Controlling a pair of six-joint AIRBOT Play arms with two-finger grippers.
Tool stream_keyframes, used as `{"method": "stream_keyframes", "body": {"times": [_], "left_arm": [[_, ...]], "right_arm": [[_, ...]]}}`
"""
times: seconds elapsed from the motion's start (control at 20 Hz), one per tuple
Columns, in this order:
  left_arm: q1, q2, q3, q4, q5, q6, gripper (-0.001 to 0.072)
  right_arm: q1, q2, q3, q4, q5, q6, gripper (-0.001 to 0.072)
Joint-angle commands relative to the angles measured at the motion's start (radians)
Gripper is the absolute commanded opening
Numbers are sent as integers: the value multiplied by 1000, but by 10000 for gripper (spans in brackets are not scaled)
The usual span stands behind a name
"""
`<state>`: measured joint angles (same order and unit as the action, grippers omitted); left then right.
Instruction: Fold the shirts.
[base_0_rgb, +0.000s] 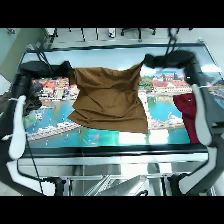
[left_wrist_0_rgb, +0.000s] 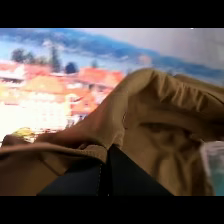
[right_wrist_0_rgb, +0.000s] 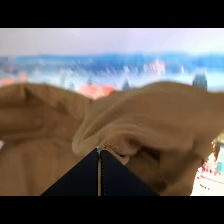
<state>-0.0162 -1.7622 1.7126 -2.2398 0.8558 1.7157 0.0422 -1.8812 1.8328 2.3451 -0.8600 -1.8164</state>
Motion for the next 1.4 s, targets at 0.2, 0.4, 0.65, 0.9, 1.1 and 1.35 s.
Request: {"method": "stream_keyframes", "body": {"times": [0.2, 0.4, 0.65, 0.9, 1.1, 1.35], "left_arm": [[-12, -257, 256, 13, 124, -17, 698], [92, -198, 357, 13, 423, -120, 697], [185, 65, -30, 23, 666, -148, 697], [107, 324, -631, 10, 415, -147, 697], [19, 390, -858, 11, 235, -147, 696], [-50, 326, -912, -60, 39, -144, 696]], "right_arm": [[-36, -152, 53, 56, -48, 11, 274], [-165, -149, 174, 27, -378, 15, 476], [-224, -199, 174, -3, -523, 18, 523], [-161, -287, 174, 62, -381, 10, 480], [-129, -328, 174, 95, -330, 11, 461], [-98, -336, 174, 95, -265, 11, 461]]}}
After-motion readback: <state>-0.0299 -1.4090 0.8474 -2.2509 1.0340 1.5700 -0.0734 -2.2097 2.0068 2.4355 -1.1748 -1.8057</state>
